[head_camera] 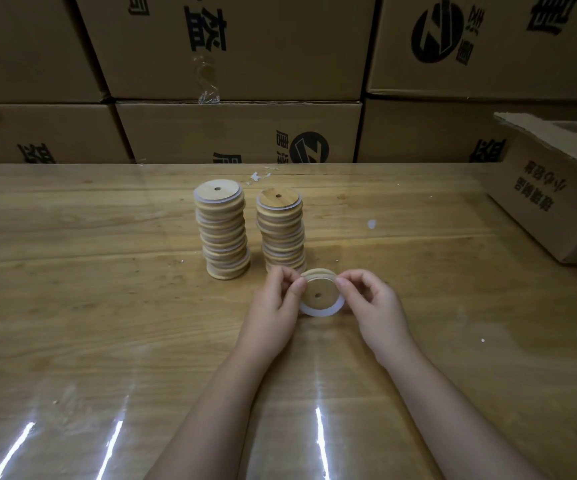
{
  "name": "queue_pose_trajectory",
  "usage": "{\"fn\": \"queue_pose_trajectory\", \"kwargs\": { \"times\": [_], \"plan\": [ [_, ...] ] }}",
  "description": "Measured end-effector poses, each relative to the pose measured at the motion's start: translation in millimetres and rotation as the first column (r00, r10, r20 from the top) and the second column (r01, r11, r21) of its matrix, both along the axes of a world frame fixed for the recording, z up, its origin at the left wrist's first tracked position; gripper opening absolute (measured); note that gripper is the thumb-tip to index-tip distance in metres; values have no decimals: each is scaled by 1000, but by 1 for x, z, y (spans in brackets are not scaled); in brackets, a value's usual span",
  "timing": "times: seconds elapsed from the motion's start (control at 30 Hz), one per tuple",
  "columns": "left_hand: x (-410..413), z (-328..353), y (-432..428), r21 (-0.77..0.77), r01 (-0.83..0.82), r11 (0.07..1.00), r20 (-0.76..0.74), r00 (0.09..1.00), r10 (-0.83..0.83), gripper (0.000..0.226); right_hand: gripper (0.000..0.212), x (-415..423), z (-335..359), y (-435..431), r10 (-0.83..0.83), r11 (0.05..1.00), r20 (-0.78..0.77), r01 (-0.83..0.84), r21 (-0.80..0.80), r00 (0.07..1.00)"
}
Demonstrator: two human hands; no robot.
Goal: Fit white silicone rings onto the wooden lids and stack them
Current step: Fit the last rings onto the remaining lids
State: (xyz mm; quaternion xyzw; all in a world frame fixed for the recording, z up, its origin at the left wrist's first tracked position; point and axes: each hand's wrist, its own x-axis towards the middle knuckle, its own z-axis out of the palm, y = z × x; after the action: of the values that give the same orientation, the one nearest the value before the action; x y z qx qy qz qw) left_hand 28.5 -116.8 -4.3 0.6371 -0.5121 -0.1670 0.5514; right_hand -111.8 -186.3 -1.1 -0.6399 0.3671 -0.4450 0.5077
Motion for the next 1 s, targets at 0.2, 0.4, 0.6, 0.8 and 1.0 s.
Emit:
{"fn": "queue_pose_trajectory", "kwargs": {
  "times": [0.2, 0.4, 0.6, 0.8, 1.0],
  "plan": [
    [0, 1, 0, 8, 40, 999, -132, 991, -38, 21, 14, 0, -2, -2, 1, 1000, -23, -1, 12, 1000],
    [1, 4, 0, 63, 19, 998, -45, 999, -16, 21, 15, 1, -5, -3, -28, 1000, -49, 29, 7, 998],
    [3, 3, -2, 74, -21, 997, 3, 1000, 21, 16, 19, 4, -8, -4, -73, 995, -139, 62, -82, 988],
    [4, 4, -1, 90, -57, 994, 33, 998, 55, 14, 14, 5, -11, -6, -93, 987, -230, 60, -149, 969],
    [8, 1, -3, 134, -99, 986, 88, 992, 87, 20, 13, 4, -10, -5, -94, 972, -319, 18, -233, 943]
  ]
}}
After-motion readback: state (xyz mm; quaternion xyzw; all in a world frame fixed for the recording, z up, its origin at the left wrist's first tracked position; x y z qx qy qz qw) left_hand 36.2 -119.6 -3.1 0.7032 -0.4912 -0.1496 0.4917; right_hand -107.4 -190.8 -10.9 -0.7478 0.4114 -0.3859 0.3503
